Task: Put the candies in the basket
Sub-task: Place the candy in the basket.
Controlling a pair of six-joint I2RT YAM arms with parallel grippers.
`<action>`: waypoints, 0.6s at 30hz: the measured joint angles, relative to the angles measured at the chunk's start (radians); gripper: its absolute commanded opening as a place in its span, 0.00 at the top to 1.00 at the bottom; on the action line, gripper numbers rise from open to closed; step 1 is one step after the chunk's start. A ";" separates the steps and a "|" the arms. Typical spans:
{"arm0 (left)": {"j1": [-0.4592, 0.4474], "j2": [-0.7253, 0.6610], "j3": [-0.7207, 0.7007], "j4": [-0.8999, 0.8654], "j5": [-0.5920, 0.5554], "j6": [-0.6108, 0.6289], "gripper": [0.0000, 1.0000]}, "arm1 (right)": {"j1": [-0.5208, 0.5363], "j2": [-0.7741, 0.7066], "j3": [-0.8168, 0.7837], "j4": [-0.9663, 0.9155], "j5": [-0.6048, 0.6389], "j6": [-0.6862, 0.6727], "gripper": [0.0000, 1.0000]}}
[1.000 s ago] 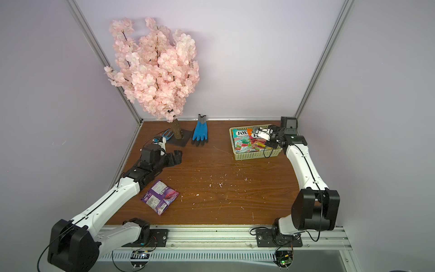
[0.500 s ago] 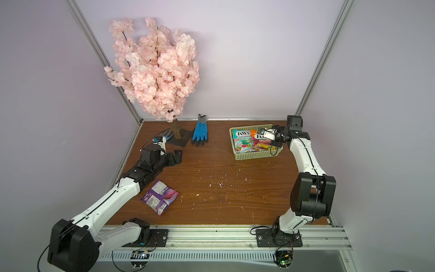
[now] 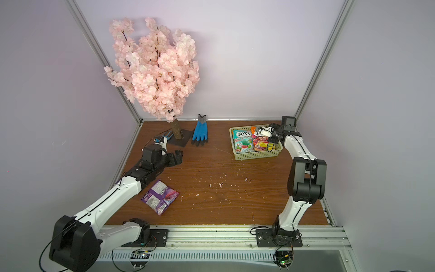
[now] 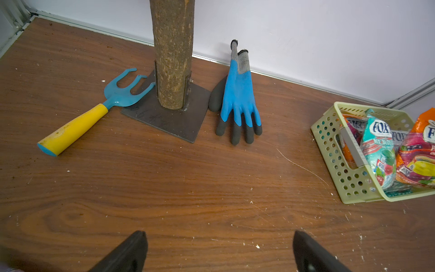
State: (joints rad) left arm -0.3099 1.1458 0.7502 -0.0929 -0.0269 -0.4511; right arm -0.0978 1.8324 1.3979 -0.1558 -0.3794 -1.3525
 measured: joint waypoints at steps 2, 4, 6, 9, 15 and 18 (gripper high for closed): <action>0.000 0.009 0.000 -0.002 -0.009 0.000 0.00 | 0.006 0.033 0.011 0.014 0.011 -0.001 0.90; 0.000 0.018 0.000 -0.008 -0.023 0.000 0.00 | 0.010 0.059 0.012 0.036 0.016 -0.003 0.80; 0.000 0.027 0.000 -0.020 -0.040 0.000 0.00 | 0.014 0.074 -0.001 0.064 0.019 0.009 0.68; 0.000 0.034 0.000 -0.044 -0.087 -0.005 0.00 | 0.032 0.072 -0.046 0.118 0.038 0.035 0.50; 0.002 0.034 0.000 -0.111 -0.208 -0.052 0.00 | 0.085 0.013 -0.127 0.211 0.113 0.169 0.39; 0.017 0.034 -0.002 -0.151 -0.239 -0.105 0.01 | 0.119 -0.065 -0.184 0.262 0.148 0.288 0.33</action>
State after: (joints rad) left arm -0.2932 1.1797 0.7483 -0.2436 -0.2661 -0.5564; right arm 0.0212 1.7676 1.2140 0.1066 -0.2314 -1.0641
